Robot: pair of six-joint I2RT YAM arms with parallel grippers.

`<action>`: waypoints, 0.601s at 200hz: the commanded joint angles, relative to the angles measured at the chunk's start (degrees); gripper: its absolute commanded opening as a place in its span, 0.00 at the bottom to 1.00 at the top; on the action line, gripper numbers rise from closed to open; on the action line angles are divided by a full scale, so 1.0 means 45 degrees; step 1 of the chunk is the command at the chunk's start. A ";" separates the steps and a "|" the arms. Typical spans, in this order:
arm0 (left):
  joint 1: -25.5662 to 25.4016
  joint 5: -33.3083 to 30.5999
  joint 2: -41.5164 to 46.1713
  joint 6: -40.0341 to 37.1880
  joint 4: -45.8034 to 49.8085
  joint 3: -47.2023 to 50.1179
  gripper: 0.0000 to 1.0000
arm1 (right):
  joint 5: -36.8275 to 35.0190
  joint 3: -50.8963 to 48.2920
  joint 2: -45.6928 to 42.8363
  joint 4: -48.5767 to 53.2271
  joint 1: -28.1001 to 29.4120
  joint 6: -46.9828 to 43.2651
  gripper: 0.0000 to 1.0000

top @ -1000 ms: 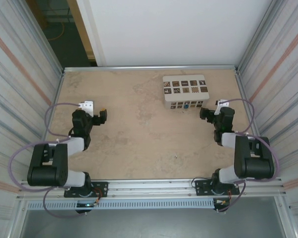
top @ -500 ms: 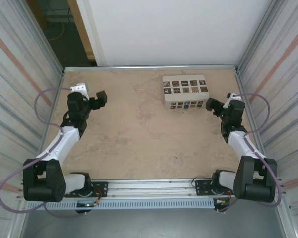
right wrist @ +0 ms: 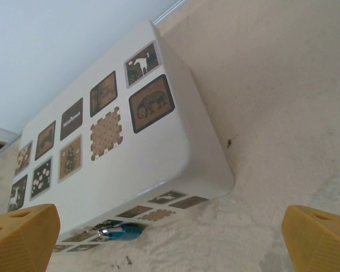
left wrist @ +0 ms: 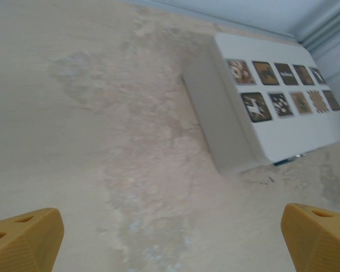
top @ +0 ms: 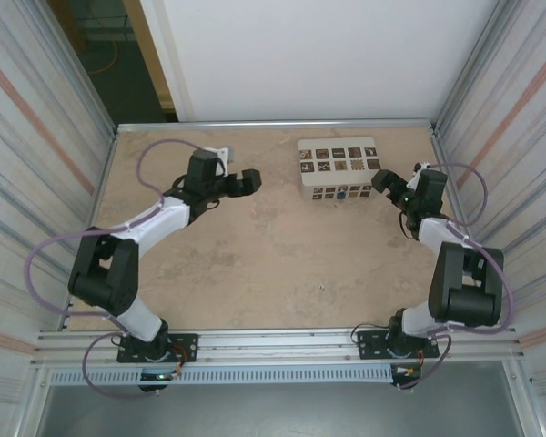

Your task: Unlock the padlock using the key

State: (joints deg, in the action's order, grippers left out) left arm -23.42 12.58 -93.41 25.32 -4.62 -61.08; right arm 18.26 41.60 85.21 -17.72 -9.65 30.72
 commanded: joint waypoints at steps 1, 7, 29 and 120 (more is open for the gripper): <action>-0.0363 0.0944 -0.0970 0.0769 -0.0401 -0.1077 0.99 | 0.0900 0.0738 0.0934 -0.0708 -0.0082 0.0361 0.99; -0.0469 0.1113 -0.1281 0.0920 -0.0504 -0.1327 0.99 | 0.1032 0.0951 0.1230 -0.0764 -0.0101 0.0361 0.99; -0.0783 0.1951 -0.2490 0.1287 -0.0574 -0.2404 0.99 | 0.1421 0.1596 0.2195 -0.0947 -0.0097 0.0371 0.99; -0.1688 0.3798 -0.6754 0.2192 -0.0594 -0.6351 0.99 | 0.2826 0.3255 0.4194 -0.1122 0.0087 0.0167 0.99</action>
State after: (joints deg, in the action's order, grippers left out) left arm -30.37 26.44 -120.46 33.47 -6.28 -85.14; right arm 28.05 53.82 102.63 -22.06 -9.76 31.48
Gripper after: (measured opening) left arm 0.987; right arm 0.990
